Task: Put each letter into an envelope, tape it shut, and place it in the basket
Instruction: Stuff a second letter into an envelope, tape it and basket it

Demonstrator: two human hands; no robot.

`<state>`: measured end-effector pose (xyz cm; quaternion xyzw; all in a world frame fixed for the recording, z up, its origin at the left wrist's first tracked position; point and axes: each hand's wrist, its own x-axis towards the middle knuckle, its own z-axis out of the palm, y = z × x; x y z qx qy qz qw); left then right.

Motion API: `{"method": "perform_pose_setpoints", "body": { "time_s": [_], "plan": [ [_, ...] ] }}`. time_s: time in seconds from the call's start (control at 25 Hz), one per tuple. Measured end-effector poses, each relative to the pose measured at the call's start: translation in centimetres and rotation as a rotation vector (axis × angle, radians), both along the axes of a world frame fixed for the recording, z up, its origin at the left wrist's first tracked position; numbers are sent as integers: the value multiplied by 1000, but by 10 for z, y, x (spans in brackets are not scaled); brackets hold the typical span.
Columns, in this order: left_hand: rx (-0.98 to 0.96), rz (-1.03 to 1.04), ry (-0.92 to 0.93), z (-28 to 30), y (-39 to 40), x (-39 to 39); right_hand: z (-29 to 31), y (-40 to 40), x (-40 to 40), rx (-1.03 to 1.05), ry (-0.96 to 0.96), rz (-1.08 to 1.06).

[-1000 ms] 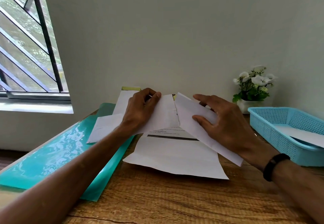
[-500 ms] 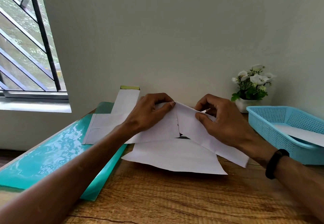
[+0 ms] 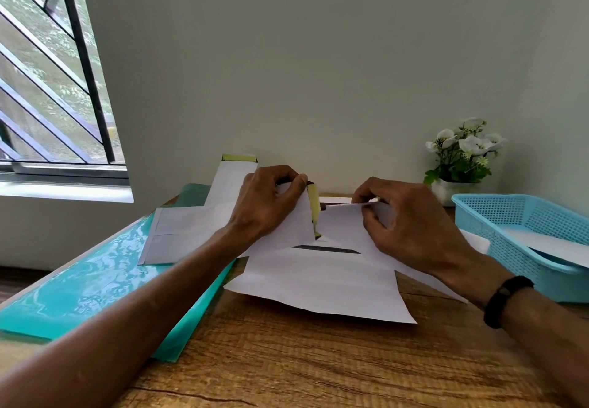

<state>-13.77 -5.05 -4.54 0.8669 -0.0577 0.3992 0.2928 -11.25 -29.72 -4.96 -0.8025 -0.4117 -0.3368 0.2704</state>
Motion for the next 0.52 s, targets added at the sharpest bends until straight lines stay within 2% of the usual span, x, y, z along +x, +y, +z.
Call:
{"method": "perform_pose_setpoints", "body": {
  "time_s": [0.24,0.52],
  "plan": [
    [-32,-106,18,2,-3,-1,-4,1,5,87,83,-28],
    [39,-210,52,-3,-9,-2,-4,-1,7,223,250,51]
  ]
}}
